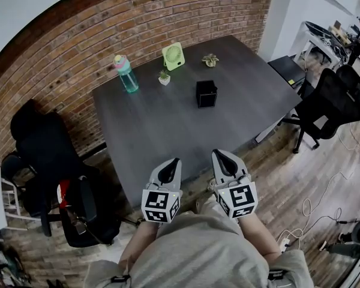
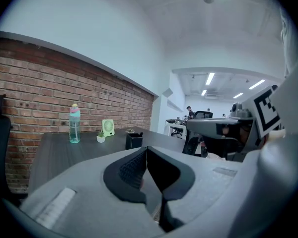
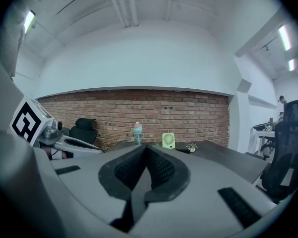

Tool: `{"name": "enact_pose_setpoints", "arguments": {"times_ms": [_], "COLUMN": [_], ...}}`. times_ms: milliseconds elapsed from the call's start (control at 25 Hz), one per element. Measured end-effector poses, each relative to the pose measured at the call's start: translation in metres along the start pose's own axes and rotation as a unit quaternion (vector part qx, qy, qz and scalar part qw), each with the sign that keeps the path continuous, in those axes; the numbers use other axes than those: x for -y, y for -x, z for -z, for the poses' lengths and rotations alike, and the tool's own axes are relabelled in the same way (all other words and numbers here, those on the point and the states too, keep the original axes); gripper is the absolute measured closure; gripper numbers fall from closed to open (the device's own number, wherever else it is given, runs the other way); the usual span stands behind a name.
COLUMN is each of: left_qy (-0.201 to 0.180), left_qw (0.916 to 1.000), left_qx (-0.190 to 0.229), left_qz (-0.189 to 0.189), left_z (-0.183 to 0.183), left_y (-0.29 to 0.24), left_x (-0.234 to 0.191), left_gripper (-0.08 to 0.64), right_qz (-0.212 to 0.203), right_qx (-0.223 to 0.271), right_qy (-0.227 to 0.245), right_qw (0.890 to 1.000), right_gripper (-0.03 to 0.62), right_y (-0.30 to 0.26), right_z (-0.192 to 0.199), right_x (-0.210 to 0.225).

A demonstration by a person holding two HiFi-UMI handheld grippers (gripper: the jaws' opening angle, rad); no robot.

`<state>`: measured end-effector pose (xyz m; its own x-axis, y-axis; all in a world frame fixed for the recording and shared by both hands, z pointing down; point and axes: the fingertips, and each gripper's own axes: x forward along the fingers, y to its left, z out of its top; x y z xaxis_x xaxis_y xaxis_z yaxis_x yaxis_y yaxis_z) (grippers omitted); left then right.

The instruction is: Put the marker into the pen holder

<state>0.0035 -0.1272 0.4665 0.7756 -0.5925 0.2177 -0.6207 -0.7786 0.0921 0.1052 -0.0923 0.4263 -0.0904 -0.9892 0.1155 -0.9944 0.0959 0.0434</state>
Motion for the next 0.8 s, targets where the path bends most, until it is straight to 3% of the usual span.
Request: {"name": "enact_pose_setpoints", "arguments": {"times_ms": [800], "left_qy": [-0.008], "left_qw": [0.9999], "left_qx": [0.003], "left_qz": [0.009], "left_z": [0.008], "left_y": [0.032], "left_x": [0.008], "left_gripper": [0.543], "right_qz": [0.001], "right_qx": [0.004], "right_qy": [-0.001], "right_qw": [1.000], "right_gripper": [0.591], "right_y": [0.022], "right_z": [0.010], "right_x": [-0.028]}}
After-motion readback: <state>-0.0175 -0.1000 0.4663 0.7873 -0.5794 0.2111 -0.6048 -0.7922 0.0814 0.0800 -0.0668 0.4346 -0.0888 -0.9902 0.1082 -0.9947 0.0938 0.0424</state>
